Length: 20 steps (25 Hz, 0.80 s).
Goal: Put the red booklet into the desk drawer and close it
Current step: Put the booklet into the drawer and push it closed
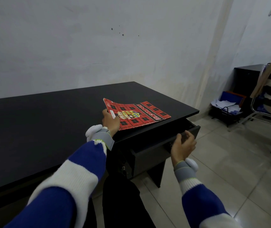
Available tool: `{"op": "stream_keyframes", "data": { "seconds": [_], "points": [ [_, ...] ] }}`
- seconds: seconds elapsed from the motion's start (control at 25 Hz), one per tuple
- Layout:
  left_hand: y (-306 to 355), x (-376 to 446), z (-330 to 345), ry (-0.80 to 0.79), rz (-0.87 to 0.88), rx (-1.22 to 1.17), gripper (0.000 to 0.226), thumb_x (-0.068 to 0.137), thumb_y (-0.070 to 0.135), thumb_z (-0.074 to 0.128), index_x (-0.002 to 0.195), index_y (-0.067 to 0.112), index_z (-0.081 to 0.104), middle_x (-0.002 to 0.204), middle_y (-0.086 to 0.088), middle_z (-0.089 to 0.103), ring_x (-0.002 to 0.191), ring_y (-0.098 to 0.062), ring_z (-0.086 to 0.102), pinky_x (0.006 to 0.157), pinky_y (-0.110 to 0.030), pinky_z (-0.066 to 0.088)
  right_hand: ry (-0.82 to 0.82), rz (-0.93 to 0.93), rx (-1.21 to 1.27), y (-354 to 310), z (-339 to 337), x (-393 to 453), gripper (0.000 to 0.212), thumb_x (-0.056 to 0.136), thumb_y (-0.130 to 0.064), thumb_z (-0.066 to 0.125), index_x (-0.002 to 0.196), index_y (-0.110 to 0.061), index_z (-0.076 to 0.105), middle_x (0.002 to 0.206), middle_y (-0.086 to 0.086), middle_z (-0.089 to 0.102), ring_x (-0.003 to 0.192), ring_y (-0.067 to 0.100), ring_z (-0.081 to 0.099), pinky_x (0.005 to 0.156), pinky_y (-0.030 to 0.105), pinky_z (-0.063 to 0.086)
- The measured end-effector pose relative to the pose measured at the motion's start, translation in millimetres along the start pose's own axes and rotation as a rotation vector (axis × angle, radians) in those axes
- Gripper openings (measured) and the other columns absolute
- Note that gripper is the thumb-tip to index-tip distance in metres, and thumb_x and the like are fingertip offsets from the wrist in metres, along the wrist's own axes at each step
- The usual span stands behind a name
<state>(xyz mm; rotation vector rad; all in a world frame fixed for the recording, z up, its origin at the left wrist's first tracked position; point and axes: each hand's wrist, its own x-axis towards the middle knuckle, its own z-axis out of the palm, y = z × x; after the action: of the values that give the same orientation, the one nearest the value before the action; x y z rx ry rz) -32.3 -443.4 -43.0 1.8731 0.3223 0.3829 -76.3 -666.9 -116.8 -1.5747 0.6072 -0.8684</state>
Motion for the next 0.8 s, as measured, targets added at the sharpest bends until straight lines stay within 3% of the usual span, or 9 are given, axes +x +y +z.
{"op": "stream_keyframes", "data": {
  "seconds": [0.2,0.44,0.6,0.8],
  "points": [
    [2,-9,2,-0.025,0.043,0.002,0.049,0.092,0.004,0.048,0.137,0.008,0.029,0.131,-0.018,0.058,0.113,-0.036,0.060,0.081,-0.029,0.043,-0.111,-0.132,-0.117,-41,11,26,0.041,0.085,-0.016,0.060,0.124,-0.013,0.051,0.134,0.013,0.046,0.126,0.028,0.042,0.103,0.034,0.033],
    [6,-15,0,-0.049,0.060,-0.020,0.050,0.091,0.000,0.050,0.134,0.008,0.029,0.128,-0.018,0.059,0.110,-0.034,0.061,0.080,-0.030,0.045,-0.336,-0.286,-0.475,-61,38,47,0.049,0.085,-0.020,0.060,0.131,-0.011,0.046,0.138,0.016,0.045,0.127,0.033,0.043,0.110,0.047,0.031],
    [9,-20,0,-0.087,0.090,-0.031,0.052,0.090,-0.002,0.052,0.133,0.009,0.027,0.124,-0.017,0.061,0.103,-0.032,0.063,0.080,-0.030,0.047,-0.435,-0.276,-0.706,-69,51,56,0.051,0.087,-0.029,0.058,0.133,-0.009,0.046,0.138,0.017,0.047,0.128,0.033,0.041,0.109,0.047,0.033],
    [14,-28,3,-0.138,0.102,-0.126,0.053,0.089,-0.003,0.055,0.131,0.011,0.025,0.105,-0.008,0.059,0.085,-0.022,0.060,0.079,-0.033,0.051,-0.457,-0.261,-0.782,-76,57,63,0.041,0.089,-0.033,0.053,0.121,-0.007,0.054,0.128,0.016,0.055,0.121,0.034,0.043,0.102,0.049,0.039]
  ]
}}
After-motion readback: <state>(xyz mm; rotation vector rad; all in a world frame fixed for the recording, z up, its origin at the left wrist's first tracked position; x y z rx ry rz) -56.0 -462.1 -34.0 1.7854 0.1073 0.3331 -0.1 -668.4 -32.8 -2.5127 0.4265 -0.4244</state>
